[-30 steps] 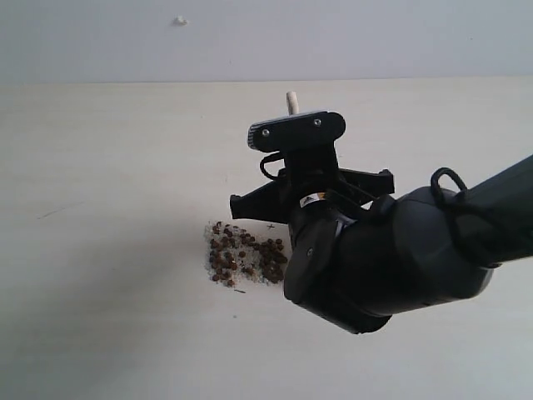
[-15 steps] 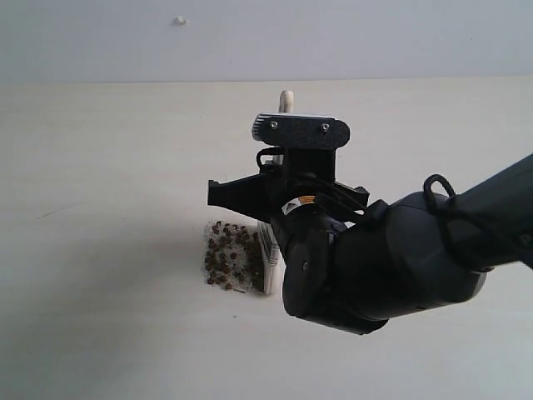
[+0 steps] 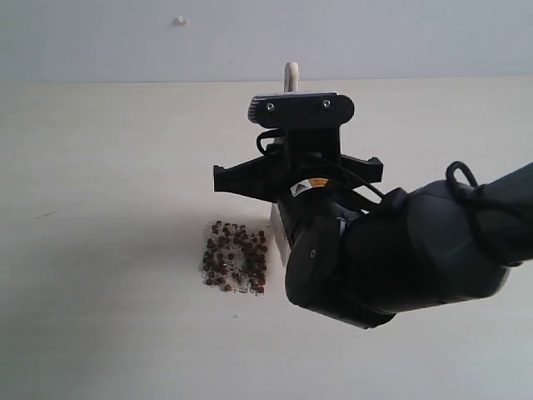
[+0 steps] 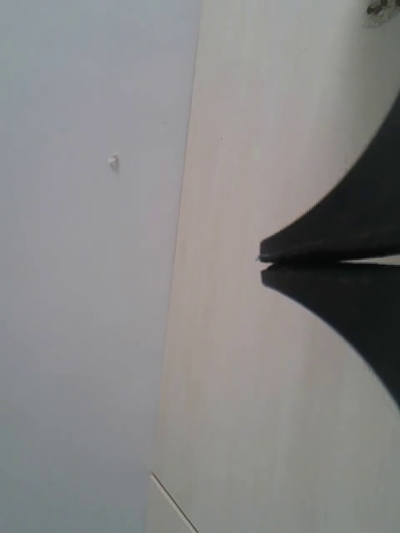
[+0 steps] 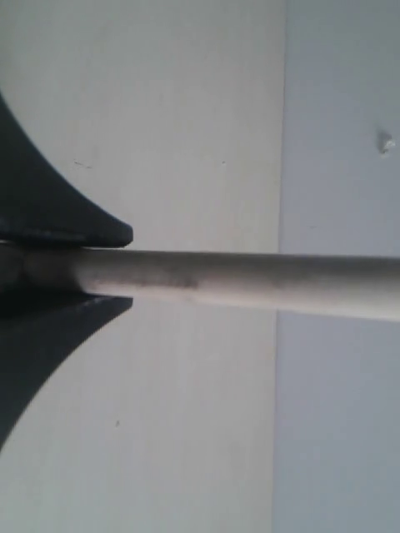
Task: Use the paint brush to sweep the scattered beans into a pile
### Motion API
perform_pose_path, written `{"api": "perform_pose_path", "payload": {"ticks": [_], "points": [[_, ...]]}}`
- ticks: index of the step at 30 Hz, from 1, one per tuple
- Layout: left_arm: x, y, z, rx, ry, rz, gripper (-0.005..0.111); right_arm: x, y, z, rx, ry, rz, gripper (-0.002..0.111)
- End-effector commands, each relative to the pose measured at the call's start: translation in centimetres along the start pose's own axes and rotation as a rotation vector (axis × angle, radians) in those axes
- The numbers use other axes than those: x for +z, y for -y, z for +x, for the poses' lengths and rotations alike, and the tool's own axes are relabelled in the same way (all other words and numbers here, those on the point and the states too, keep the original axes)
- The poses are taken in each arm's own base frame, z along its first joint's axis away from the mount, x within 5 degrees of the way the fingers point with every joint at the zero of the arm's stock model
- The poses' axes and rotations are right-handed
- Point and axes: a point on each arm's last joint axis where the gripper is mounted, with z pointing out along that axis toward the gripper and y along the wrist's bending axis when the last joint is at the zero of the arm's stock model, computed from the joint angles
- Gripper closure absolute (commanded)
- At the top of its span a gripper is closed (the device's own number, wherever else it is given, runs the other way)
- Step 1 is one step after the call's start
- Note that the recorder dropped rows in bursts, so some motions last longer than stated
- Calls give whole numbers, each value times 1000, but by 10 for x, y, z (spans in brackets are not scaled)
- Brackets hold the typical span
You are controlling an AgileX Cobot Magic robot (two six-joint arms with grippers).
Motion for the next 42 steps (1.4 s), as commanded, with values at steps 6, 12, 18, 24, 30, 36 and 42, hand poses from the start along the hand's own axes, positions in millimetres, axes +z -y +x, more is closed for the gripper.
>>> {"api": "perform_pose_path", "payload": {"ticks": [6, 12, 18, 24, 30, 36, 42], "points": [[0, 0, 0, -9, 5, 8, 107, -13, 5, -26, -60, 60, -5, 108], [0, 0, 0, -9, 5, 8, 107, -15, 1, -20, -137, 7, -44, 108], [0, 0, 0, -9, 5, 8, 107, -20, 10, -22, -286, -46, 45, 108], [0, 0, 0, -9, 5, 8, 107, -40, 22, -42, -441, -164, 46, 108], [0, 0, 0, -9, 5, 8, 107, -66, 28, -65, -550, -215, -134, 108], [0, 0, 0, -9, 5, 8, 107, -79, 53, -104, -499, -110, -228, 108], [0, 0, 0, -9, 5, 8, 107, -75, 71, -125, -894, 42, -149, 108]]}}
